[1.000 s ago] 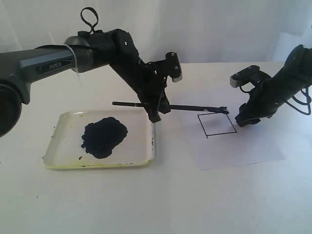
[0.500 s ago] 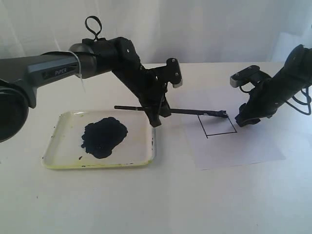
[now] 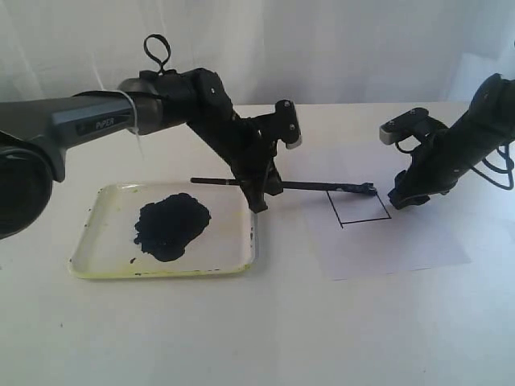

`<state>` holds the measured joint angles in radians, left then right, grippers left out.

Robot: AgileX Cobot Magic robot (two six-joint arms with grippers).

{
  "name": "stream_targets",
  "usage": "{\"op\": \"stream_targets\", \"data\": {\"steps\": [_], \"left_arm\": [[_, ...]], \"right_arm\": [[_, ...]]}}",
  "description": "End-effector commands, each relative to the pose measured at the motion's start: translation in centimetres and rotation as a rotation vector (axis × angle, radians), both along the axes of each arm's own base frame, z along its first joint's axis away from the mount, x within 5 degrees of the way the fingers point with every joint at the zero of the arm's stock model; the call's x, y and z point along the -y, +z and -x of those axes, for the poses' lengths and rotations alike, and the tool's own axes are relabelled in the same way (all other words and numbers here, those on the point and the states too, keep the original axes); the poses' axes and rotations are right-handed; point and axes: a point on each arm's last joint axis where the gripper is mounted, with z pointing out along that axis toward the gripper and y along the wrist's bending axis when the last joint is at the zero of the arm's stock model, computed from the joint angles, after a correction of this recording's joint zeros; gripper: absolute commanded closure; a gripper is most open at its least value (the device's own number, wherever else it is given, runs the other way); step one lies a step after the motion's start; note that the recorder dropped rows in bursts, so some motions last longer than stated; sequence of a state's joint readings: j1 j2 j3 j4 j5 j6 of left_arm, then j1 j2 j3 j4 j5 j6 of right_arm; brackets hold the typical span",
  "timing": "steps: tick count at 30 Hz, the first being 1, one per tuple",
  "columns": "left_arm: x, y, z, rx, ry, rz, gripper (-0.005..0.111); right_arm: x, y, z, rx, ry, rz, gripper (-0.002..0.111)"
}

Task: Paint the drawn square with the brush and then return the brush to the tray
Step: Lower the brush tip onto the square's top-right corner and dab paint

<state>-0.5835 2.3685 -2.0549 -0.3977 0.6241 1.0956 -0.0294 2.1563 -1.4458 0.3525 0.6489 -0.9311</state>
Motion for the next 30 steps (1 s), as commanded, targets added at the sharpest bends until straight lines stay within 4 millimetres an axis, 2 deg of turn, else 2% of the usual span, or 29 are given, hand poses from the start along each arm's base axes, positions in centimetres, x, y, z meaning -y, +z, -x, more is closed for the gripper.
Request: {"op": "stream_targets", "data": {"steps": [1,20,30], "left_arm": [[0.5,0.3,0.2,0.005,-0.006,0.02,0.107],[0.1,-0.8,0.2,-0.004,-0.034,-0.056,0.107],[-0.3,-0.3,0.2,0.007,-0.024,-0.085,0.107]], "right_arm": [[0.2,-1.0,0.3,-0.037,0.037,0.029,0.061],[0.2,-1.0,0.3,-0.037,0.037,0.029,0.061],[0.2,-1.0,0.2,-0.031,0.035,0.031,0.061]]}}
